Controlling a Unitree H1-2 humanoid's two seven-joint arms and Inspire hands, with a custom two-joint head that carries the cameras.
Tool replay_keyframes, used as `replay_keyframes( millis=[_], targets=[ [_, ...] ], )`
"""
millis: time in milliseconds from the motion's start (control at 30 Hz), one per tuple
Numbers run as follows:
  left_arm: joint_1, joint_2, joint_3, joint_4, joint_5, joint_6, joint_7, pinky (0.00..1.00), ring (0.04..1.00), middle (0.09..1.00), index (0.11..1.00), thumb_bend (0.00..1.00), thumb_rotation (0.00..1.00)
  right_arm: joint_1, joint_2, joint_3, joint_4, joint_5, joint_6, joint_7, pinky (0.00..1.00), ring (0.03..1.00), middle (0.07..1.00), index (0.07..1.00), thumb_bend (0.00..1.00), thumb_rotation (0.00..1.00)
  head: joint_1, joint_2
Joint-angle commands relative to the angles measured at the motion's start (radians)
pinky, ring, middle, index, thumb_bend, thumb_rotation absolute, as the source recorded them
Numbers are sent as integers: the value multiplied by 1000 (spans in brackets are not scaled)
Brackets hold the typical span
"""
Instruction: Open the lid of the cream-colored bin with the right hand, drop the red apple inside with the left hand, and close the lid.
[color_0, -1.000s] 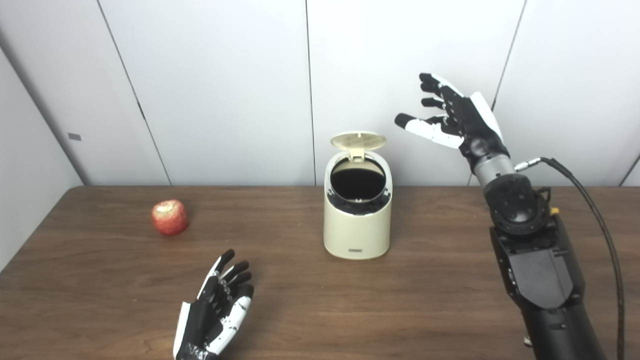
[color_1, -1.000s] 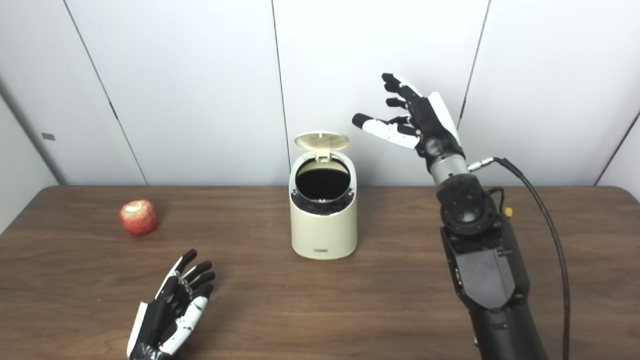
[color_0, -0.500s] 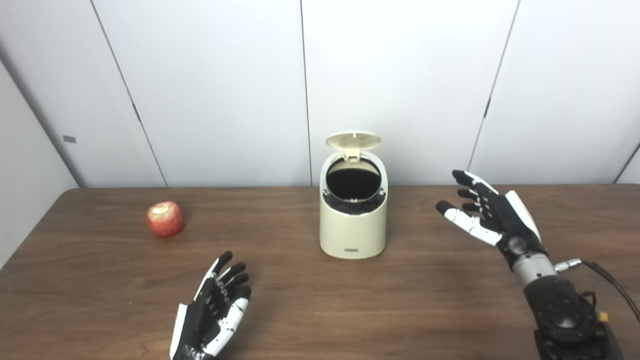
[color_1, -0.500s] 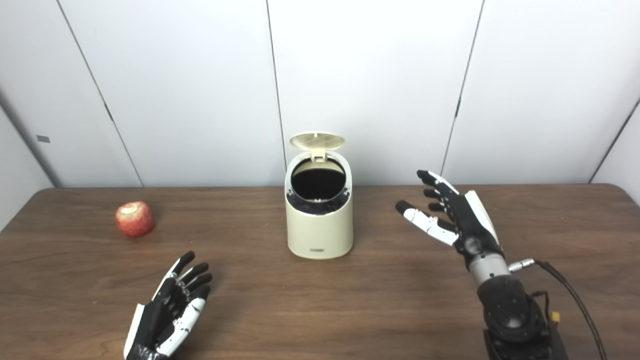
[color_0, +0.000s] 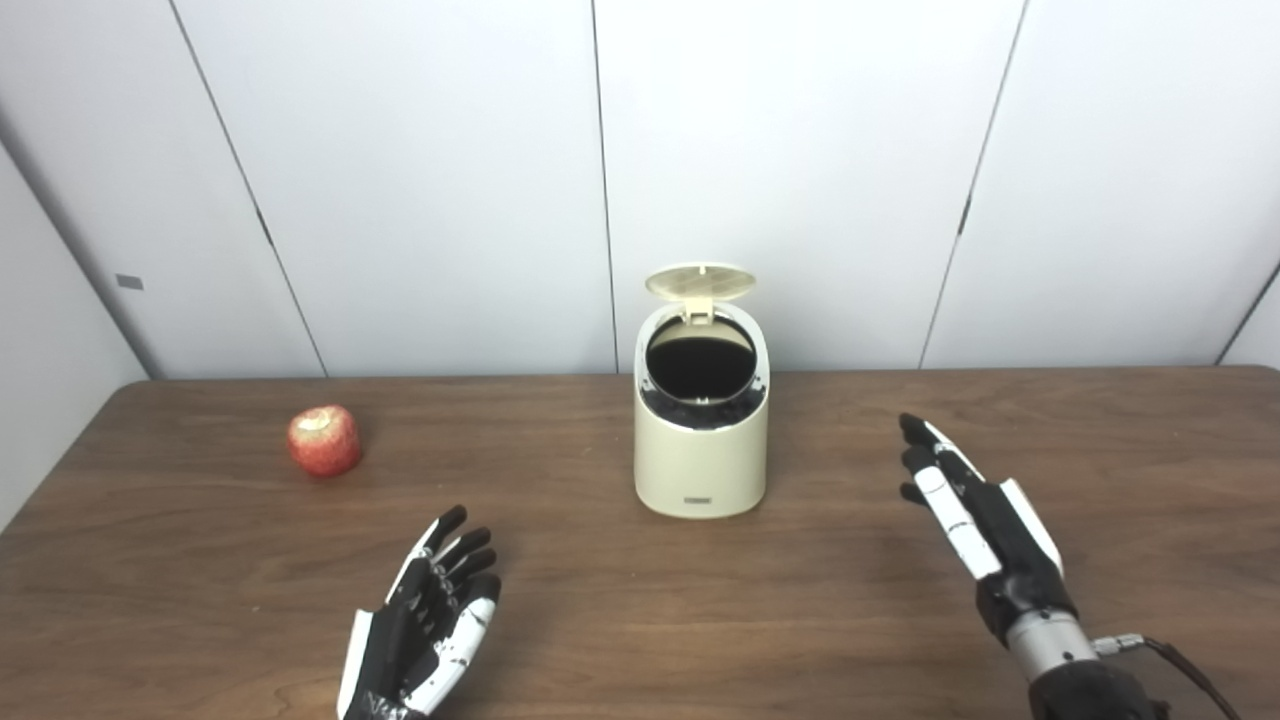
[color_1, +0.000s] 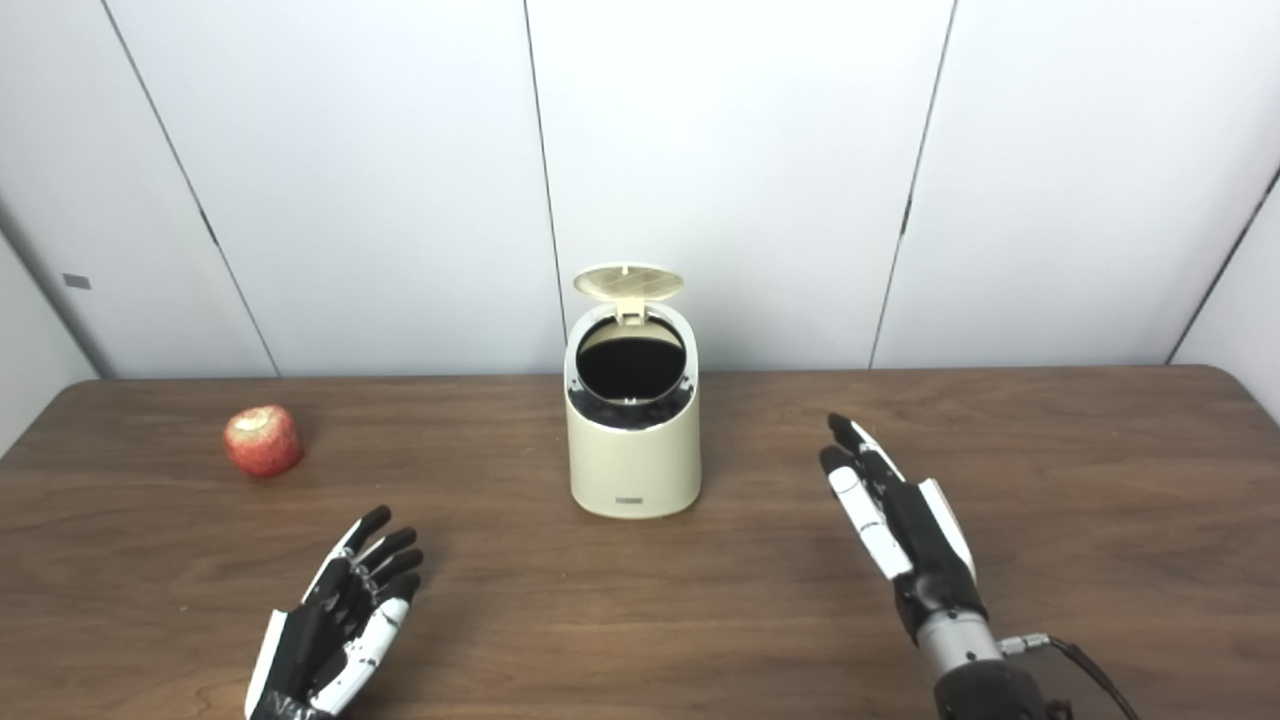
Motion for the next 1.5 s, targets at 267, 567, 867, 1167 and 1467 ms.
replay_keyframes(
  millis=[267,567,867,1167,1467],
  targets=[
    [50,0,-2,-12,4,10,-7,760,796,826,906,490,340,36,36,-53,61,74,-221,-72,912,936,928,920,391,780,156,18],
    [21,-18,34,-145,81,103,70,684,780,818,899,544,224,39,0,-95,105,178,-284,-38,964,965,951,931,390,742,297,8],
    [-38,19,96,-237,210,209,131,674,740,797,880,618,124,49,2,-86,-11,187,-170,-50,898,933,916,892,392,736,347,-2],
    [-164,165,168,-226,392,351,144,704,756,821,876,766,211,58,13,-79,-95,177,-68,-65,874,915,910,891,330,722,365,-6],
    [-297,339,174,-141,527,467,121,622,791,887,885,861,240,57,8,-67,-141,165,-28,-64,858,904,906,900,274,730,382,-13]
  ],
)
